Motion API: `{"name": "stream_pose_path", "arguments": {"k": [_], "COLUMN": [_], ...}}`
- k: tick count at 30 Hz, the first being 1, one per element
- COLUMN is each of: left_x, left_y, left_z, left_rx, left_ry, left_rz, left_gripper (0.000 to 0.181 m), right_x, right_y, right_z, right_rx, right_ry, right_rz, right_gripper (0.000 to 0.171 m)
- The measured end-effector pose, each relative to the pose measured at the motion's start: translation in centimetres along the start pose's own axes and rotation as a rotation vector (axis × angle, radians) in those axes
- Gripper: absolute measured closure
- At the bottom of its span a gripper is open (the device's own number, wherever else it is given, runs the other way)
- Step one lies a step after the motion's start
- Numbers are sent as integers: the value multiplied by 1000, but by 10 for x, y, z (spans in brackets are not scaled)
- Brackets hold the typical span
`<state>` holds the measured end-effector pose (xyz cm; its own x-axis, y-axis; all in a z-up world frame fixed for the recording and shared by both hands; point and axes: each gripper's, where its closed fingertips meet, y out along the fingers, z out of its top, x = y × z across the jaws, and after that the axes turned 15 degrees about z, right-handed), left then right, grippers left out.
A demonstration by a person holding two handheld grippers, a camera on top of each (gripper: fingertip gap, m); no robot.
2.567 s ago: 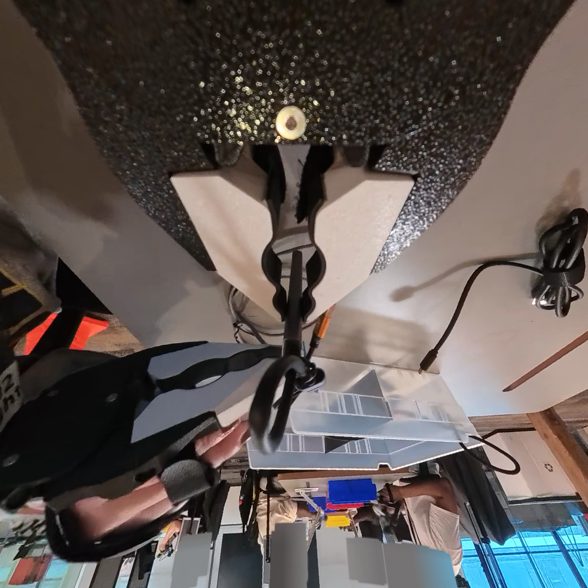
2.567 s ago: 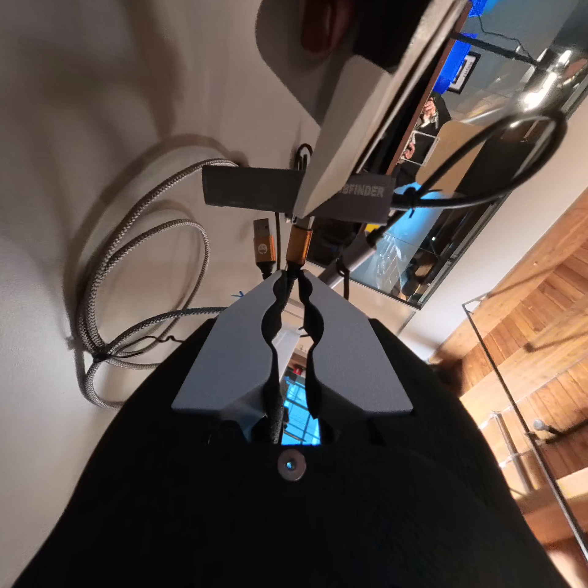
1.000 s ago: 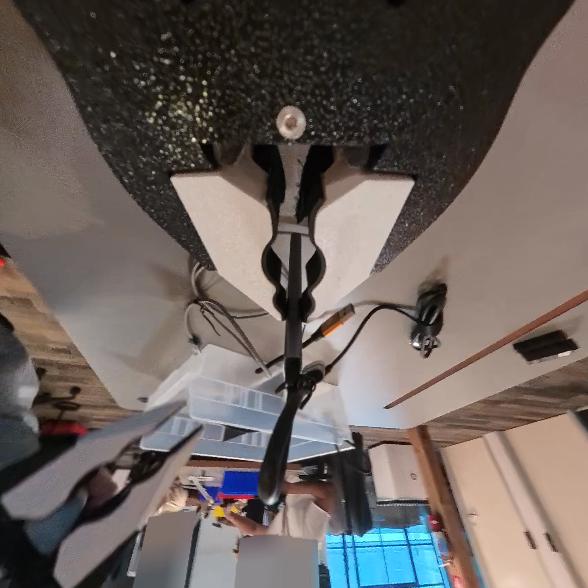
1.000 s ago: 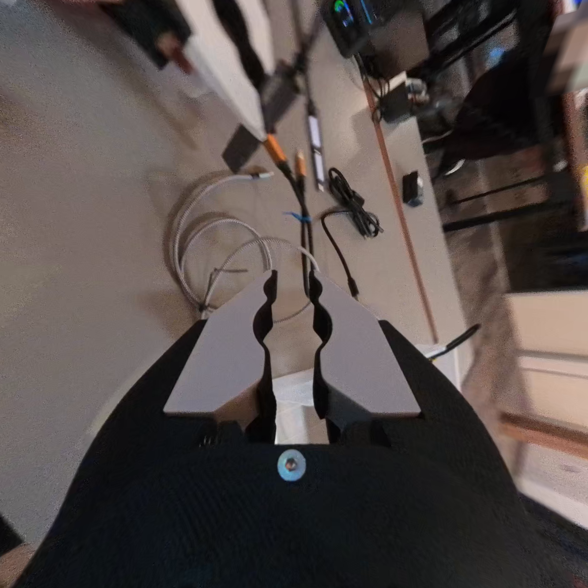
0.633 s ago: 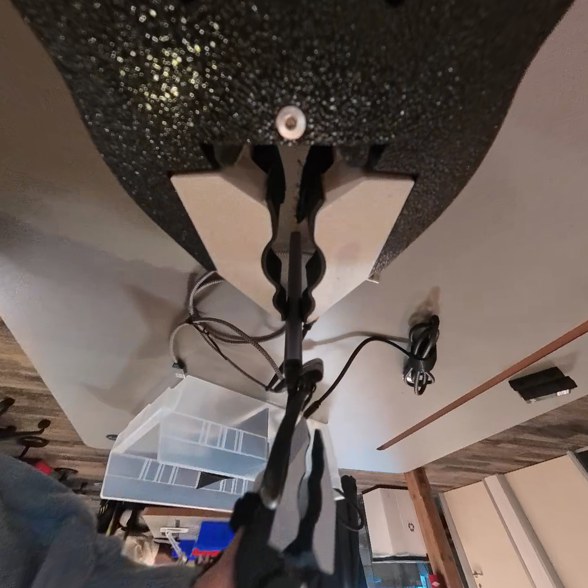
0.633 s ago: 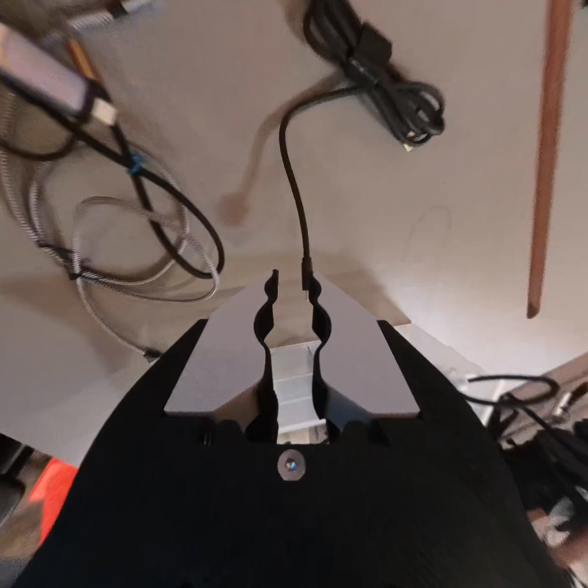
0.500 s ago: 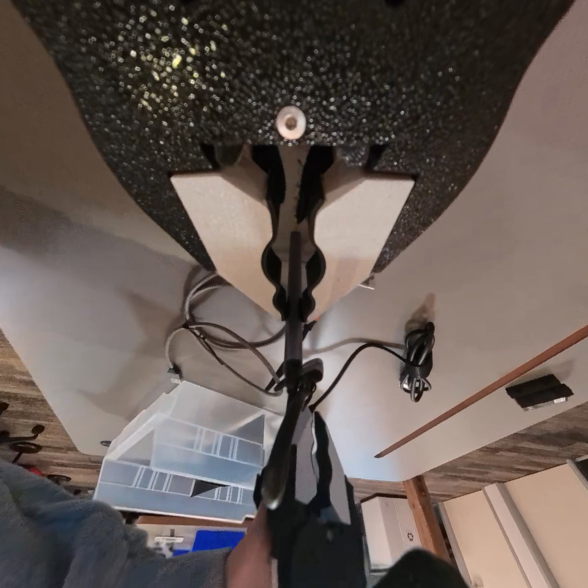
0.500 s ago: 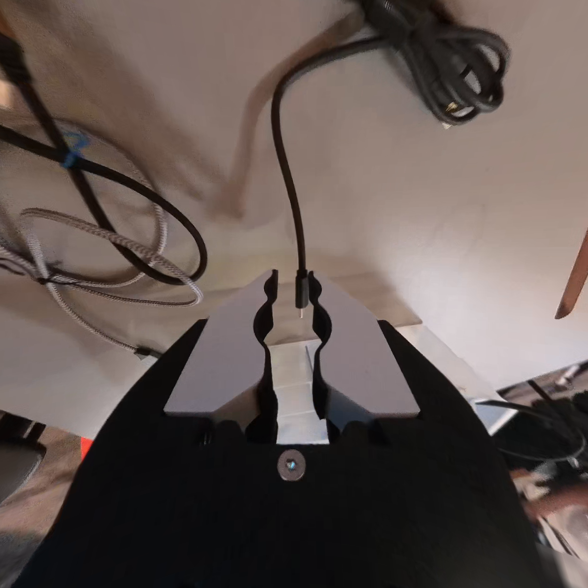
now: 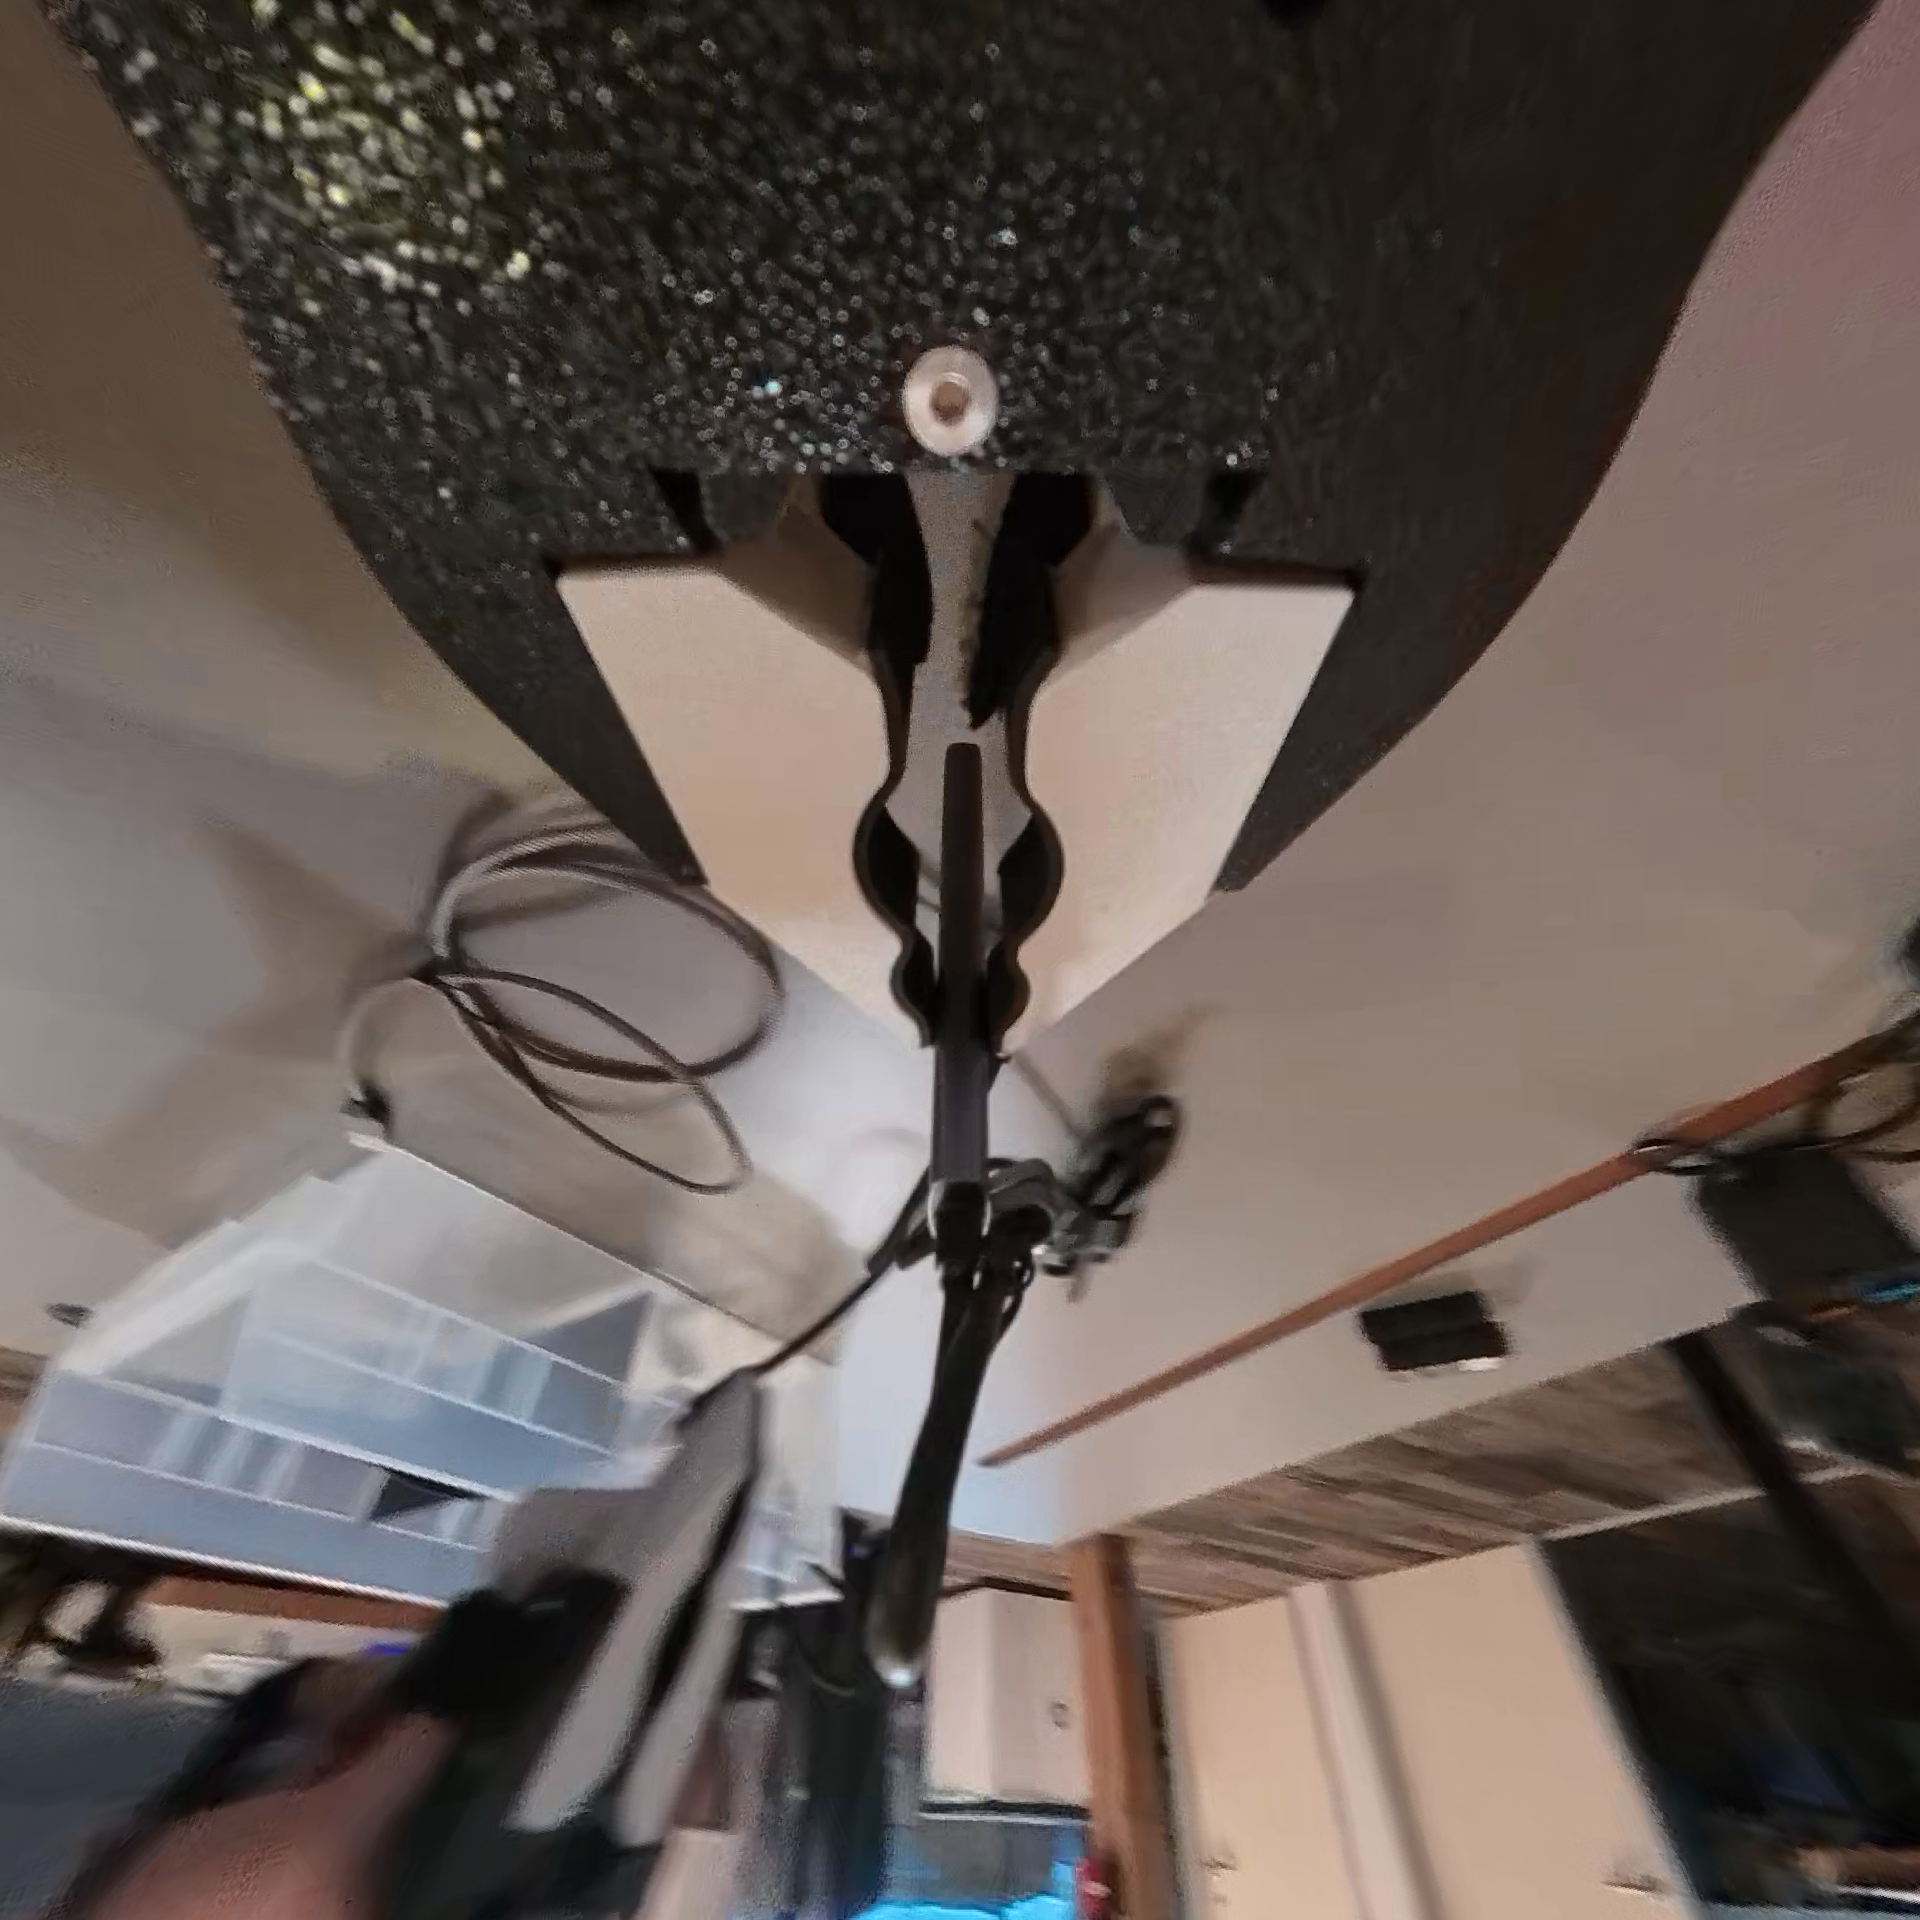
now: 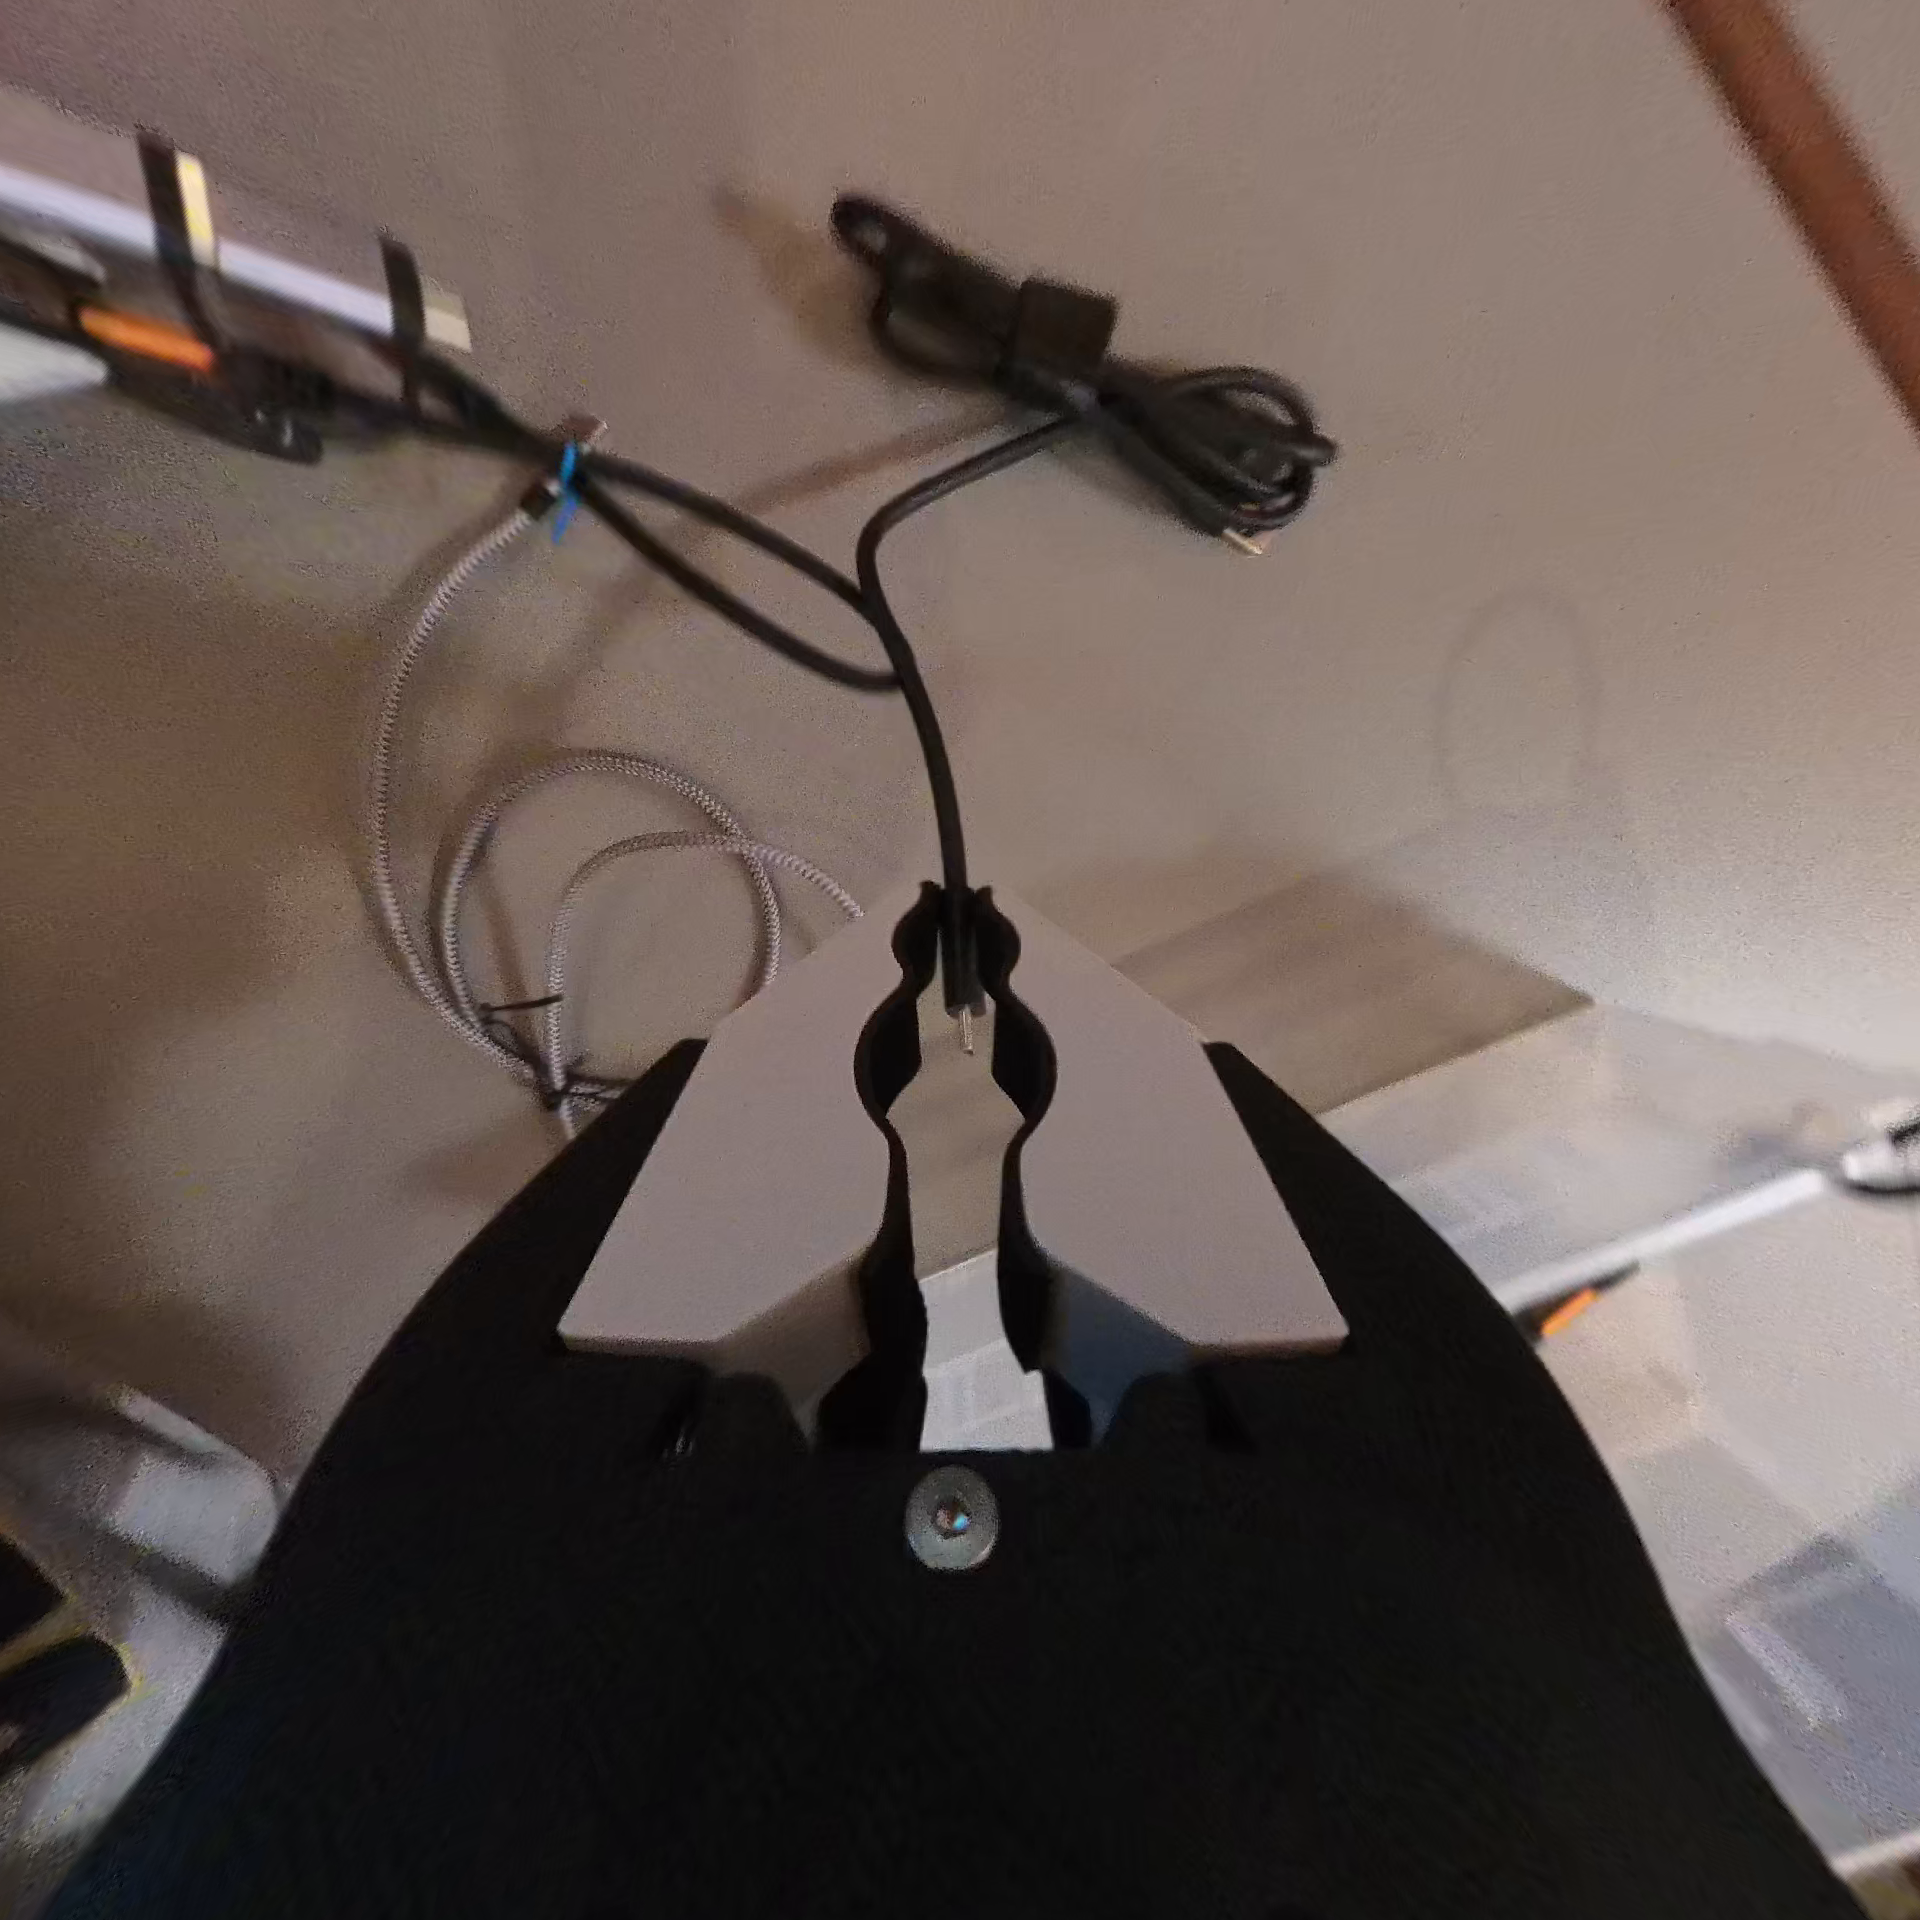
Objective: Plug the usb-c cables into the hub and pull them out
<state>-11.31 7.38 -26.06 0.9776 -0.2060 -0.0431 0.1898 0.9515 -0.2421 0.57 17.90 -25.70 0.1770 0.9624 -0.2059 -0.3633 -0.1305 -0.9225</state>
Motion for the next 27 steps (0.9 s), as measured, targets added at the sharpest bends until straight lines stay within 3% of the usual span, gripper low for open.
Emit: {"name": "stream_pose_path", "arguments": {"k": [1,5,10,18,21,23,27], "left_x": [-9,-25,-13,2,13,23,59], "left_y": [-1,-7,-15,-24,-30,-36,-62], "left_z": [2,12,30,41,45,49,59], "left_rx": [9,66,164,231,256,280,337], "left_ry": [-5,-14,-4,25,37,21,-18], "left_rz": [53,137,76,-14,-84,-170,-483], "left_gripper": [174,174,174,175,174,174,175], "right_x": [-5,-43,-115,-181,-181,-177,-173], "right_y": [-9,-27,-2,30,15,-2,-24], "right_z": [-3,-32,-59,-22,-11,-7,2], "right_rx": [29,58,105,454,515,540,573], "right_ry": [8,-16,-74,-158,-310,-463,-725], "right_rz": [-22,-69,78,262,240,172,-15], "right_gripper": [167,166,167,171,147,146,119]}}
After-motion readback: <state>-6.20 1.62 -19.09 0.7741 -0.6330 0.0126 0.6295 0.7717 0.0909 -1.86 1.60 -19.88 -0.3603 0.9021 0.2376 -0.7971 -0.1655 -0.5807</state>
